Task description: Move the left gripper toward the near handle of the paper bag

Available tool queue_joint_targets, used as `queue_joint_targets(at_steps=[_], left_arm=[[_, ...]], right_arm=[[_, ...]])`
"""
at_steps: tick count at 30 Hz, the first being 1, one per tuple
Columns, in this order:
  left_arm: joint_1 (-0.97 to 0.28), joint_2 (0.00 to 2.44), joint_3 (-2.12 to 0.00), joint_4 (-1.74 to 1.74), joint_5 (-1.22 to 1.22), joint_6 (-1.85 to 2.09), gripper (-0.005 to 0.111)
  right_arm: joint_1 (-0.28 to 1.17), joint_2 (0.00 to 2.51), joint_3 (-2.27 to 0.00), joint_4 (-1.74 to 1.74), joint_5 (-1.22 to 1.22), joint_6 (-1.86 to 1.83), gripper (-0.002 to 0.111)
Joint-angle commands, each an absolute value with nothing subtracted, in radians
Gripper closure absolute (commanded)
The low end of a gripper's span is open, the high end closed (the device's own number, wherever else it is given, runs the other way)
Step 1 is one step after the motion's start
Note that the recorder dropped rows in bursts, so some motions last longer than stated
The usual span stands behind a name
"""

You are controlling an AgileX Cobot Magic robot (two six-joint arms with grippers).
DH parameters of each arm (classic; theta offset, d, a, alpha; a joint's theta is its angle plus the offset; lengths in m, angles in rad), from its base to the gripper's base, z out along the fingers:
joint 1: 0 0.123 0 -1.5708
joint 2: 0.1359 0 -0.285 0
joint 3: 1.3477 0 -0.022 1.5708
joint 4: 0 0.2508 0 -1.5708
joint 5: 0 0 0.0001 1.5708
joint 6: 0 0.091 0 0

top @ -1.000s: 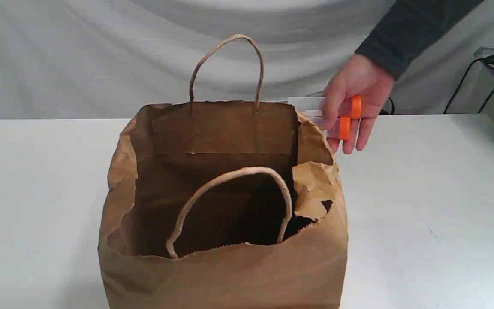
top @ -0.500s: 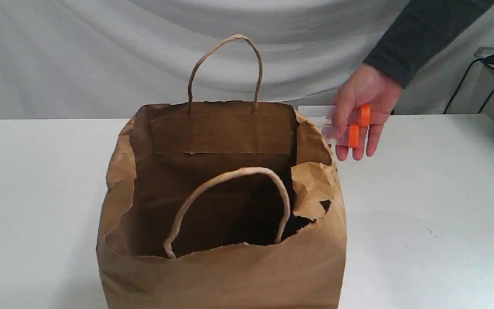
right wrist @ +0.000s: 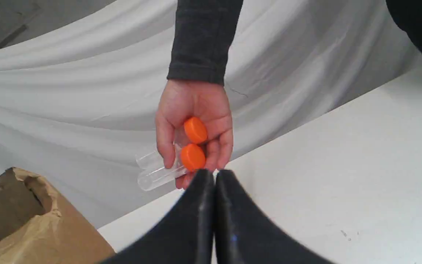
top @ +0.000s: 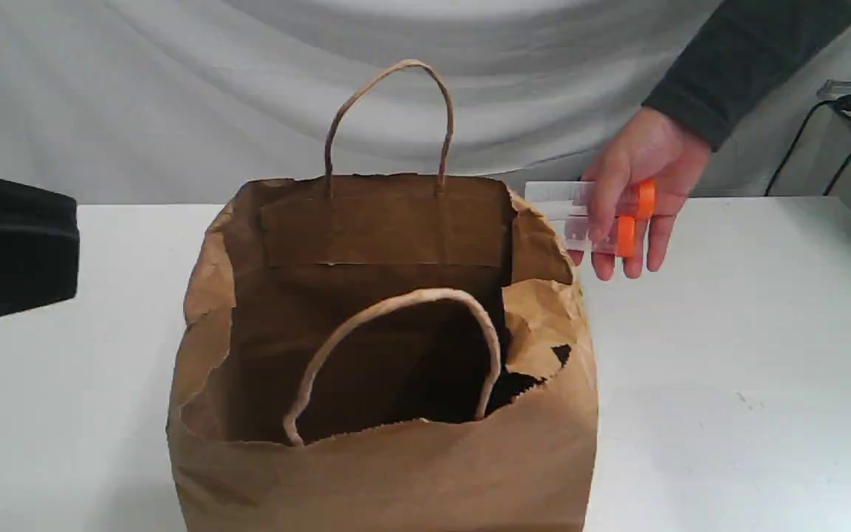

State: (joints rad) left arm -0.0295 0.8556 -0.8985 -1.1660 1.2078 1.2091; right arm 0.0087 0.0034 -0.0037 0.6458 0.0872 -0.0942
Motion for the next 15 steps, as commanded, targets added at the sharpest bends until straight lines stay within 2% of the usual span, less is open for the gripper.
queue_joint_targets(at_steps=[1, 3, 15], left_arm=[[-0.078, 0.855, -0.900, -1.186, 1.221, 1.220, 0.061], [-0.116, 0.855, -0.900, -1.184, 1.214, 1.213, 0.056], [-0.422, 0.949, -0.900, -1.133, 0.986, 1.204, 0.056]], right_arm=[[0.010, 0.000, 0.000, 0.635, 0.093, -0.105, 0.108], [0.010, 0.000, 0.000, 0.635, 0.093, -0.105, 0.108], [0.010, 0.000, 0.000, 0.635, 0.093, -0.105, 0.108]])
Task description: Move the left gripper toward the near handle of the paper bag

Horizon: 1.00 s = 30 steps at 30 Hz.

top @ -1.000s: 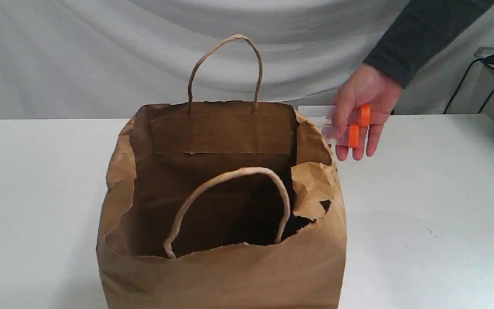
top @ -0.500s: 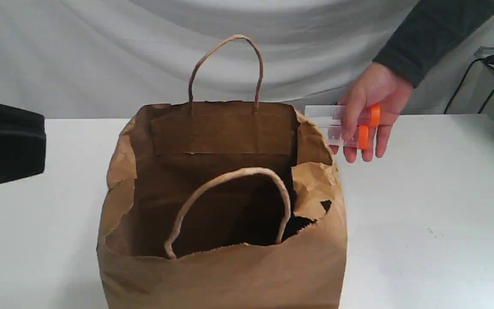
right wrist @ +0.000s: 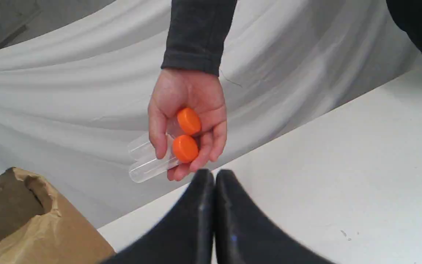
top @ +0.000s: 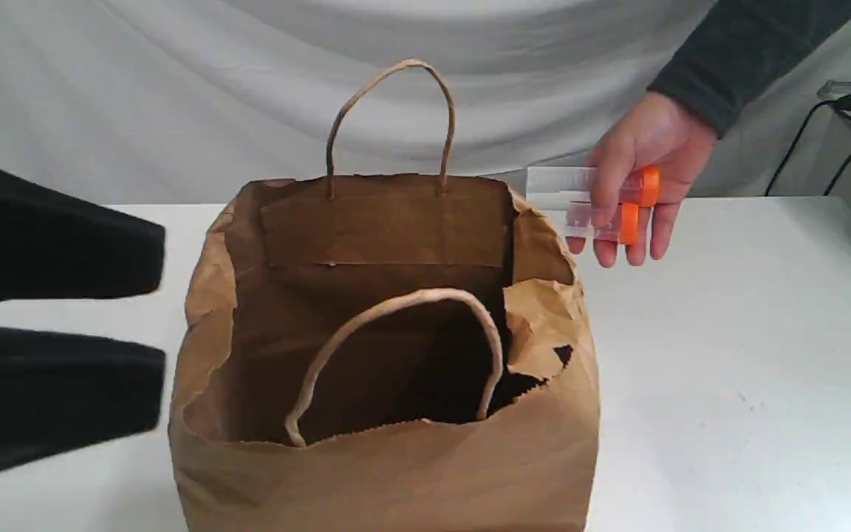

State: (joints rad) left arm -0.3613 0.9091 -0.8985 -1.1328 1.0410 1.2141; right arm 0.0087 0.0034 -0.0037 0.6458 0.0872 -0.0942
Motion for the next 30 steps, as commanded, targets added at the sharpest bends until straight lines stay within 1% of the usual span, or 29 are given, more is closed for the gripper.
queue_joint_targets(at_steps=[1, 4, 7, 14, 22, 25, 29, 30], left_arm=[[-0.442, 0.962, -0.900, -1.133, 0.973, 1.204, 0.056], [-0.503, 1.004, -0.900, -1.087, 0.916, 1.204, 0.056], [-0.535, 1.030, -0.900, -1.020, 0.874, 1.179, 0.056], [-0.535, 1.037, -0.900, -1.010, 0.805, 1.152, 0.056], [-0.535, 1.037, -0.900, -1.010, 0.787, 1.152, 0.057], [-0.535, 1.037, -0.900, -1.014, 0.787, 1.152, 0.063], [-0.539, 1.037, -0.900, -1.014, 0.793, 1.152, 0.078], [-0.539, 1.037, -0.900, -1.014, 0.793, 1.152, 0.080]], right_arm=[[0.010, 0.000, 0.000, 0.635, 0.093, -0.105, 0.108], [0.010, 0.000, 0.000, 0.635, 0.093, -0.105, 0.108], [0.010, 0.000, 0.000, 0.635, 0.095, -0.105, 0.108], [0.010, 0.000, 0.000, 0.635, 0.097, -0.105, 0.108], [0.010, 0.000, 0.000, 0.635, 0.095, -0.105, 0.108], [0.010, 0.000, 0.000, 0.635, 0.095, -0.105, 0.108], [0.010, 0.000, 0.000, 0.635, 0.095, -0.105, 0.108], [0.010, 0.000, 0.000, 0.635, 0.095, -0.105, 0.108]])
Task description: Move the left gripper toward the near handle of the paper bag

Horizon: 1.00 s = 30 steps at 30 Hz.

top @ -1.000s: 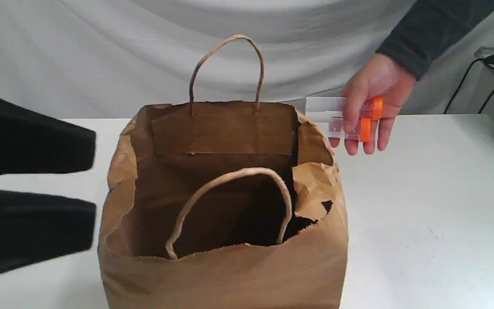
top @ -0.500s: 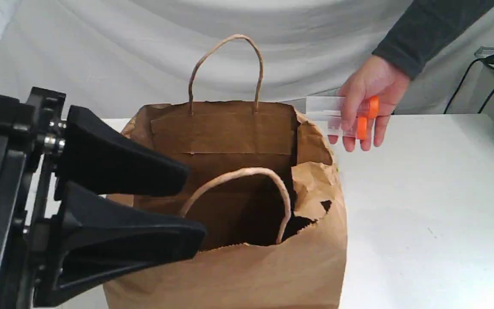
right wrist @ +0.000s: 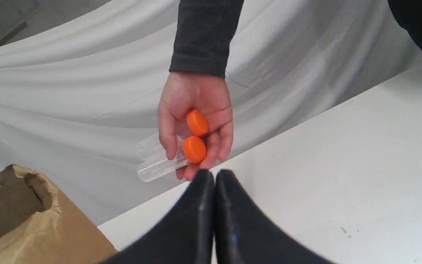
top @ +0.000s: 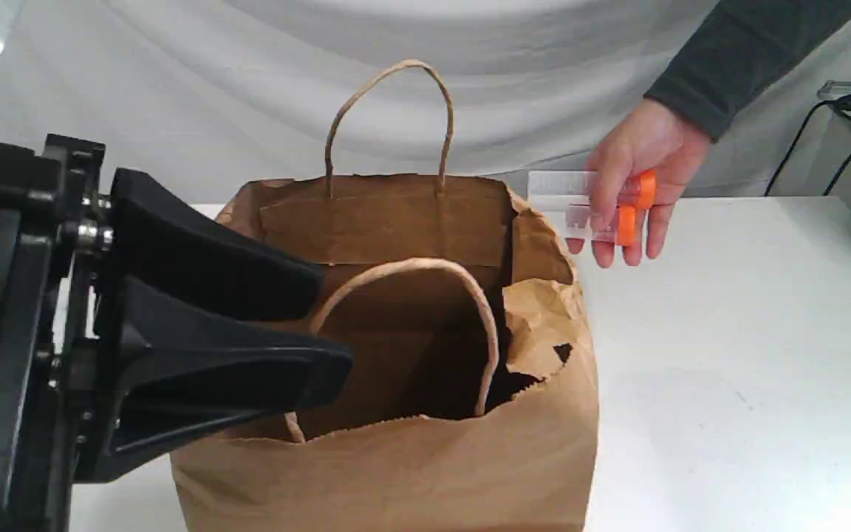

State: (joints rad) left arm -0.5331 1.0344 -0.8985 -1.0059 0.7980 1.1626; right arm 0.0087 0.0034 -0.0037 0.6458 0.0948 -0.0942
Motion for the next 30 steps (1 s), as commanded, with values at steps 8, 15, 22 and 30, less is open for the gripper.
queue_joint_targets(at_steps=[8, 15, 22, 30], left_arm=[[-0.539, 1.037, -0.900, -1.014, 0.817, 1.152, 0.079], [-0.539, 1.037, -0.900, -1.062, 0.819, 1.152, 0.079], [-0.539, 1.073, -0.900, -1.060, 0.835, 1.154, 0.079], [-0.539, 1.105, -0.900, -1.057, 0.795, 1.175, 0.107]], right_arm=[[0.010, 0.000, 0.000, 0.635, 0.095, -0.105, 0.108], [0.010, 0.000, 0.000, 0.639, 0.095, -0.102, 0.108], [0.010, 0.000, 0.000, 0.639, 0.095, -0.102, 0.108], [0.010, 0.000, 0.000, 0.639, 0.095, -0.105, 0.108]])
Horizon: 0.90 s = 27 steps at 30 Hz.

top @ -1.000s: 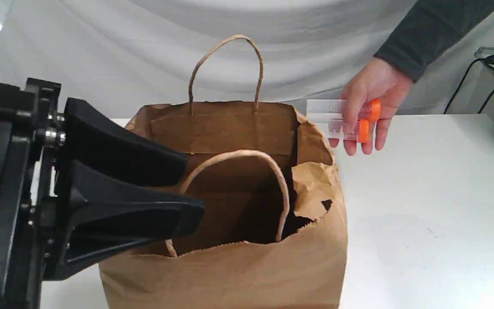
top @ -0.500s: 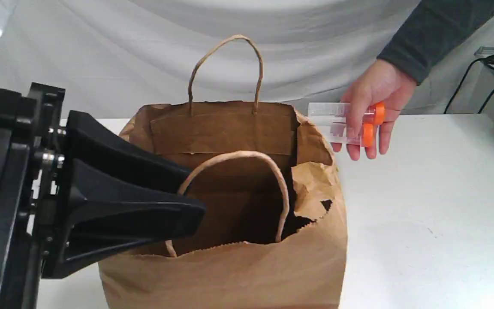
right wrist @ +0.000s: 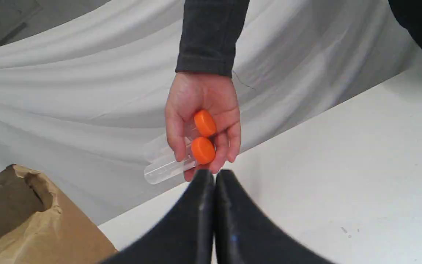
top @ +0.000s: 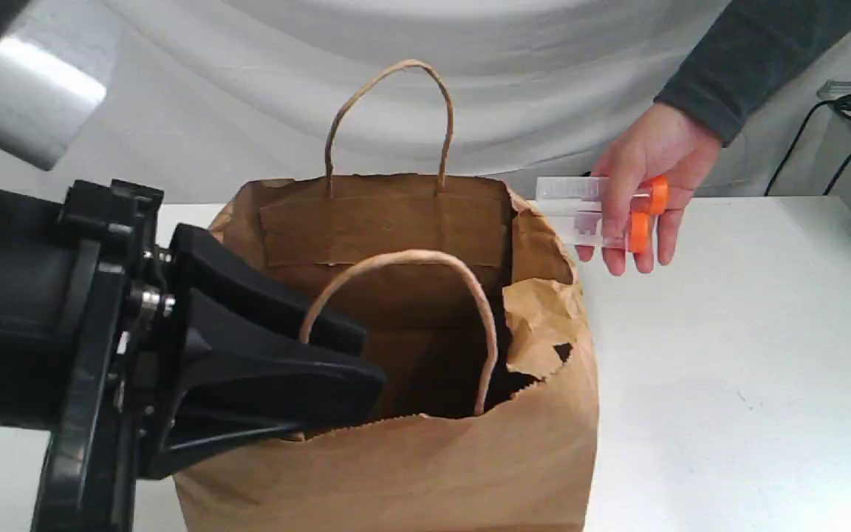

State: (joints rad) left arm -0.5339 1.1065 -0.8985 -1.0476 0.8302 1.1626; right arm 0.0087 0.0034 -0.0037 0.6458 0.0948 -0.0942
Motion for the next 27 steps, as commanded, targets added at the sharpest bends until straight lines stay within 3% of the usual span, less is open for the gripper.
queue_joint_targets(at_steps=[1, 14, 19, 27], left_arm=[[-0.539, 1.105, -0.900, -1.059, 0.776, 1.187, 0.107], [-0.539, 1.103, -0.900, -1.051, 0.759, 1.191, 0.107], [-0.539, 1.103, -0.900, -1.051, 0.757, 1.180, 0.107], [-0.539, 1.105, -0.900, -1.051, 0.755, 1.152, 0.107]], right_arm=[[0.010, 0.000, 0.000, 0.639, 0.095, -0.105, 0.108], [0.010, 0.000, -0.079, 0.795, 0.094, -0.110, 0.108], [0.010, 0.026, -0.277, 0.684, 0.091, -0.190, 0.108], [0.010, 0.396, -0.716, 0.517, 0.258, -0.276, 0.108]])
